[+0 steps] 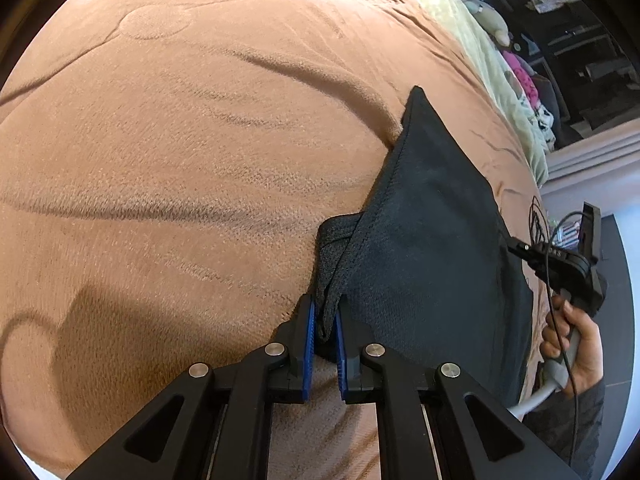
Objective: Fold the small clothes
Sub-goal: 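Lift the side edge with the left tool and fold it over while the right tool pins the shirt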
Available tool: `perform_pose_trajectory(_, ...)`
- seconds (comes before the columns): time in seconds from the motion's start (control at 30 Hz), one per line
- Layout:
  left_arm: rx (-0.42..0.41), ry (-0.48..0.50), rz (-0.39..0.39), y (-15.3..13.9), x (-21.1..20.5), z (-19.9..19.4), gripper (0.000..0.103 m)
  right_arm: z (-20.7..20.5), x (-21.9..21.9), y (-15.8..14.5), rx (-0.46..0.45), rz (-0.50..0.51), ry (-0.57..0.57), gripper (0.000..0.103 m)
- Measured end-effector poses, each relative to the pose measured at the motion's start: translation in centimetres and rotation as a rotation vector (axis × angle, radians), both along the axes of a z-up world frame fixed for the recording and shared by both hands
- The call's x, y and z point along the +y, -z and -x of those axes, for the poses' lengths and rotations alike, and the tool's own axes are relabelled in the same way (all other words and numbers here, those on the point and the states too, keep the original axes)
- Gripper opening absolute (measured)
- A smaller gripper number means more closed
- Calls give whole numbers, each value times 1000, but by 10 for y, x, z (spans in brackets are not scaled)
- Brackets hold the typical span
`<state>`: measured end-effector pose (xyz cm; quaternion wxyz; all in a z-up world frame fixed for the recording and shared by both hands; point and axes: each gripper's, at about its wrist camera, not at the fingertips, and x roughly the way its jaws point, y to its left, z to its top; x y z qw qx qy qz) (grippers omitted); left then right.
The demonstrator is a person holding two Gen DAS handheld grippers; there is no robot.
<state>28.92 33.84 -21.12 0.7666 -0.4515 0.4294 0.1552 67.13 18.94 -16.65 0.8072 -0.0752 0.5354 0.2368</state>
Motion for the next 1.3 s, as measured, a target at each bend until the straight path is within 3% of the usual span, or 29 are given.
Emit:
perform_pose_trajectory(0.2,-41,3,26,-9,-2,5,6,34,-5,-7,26,-26,-29,2)
perform_pose_trajectory(0.57,-144,66,10,-58,-11,-5,6,99,-37,-2,90,-52,-37,2)
perform_pose_trajectory(0.8,-185,117,-13,-85,-16,-22,5,131,-69,5,131,-96,0,2)
perform_pose_trajectory(1.3,-269,274,-71,-143,-42,-74,5,179,-91,19,155,-112,13,2)
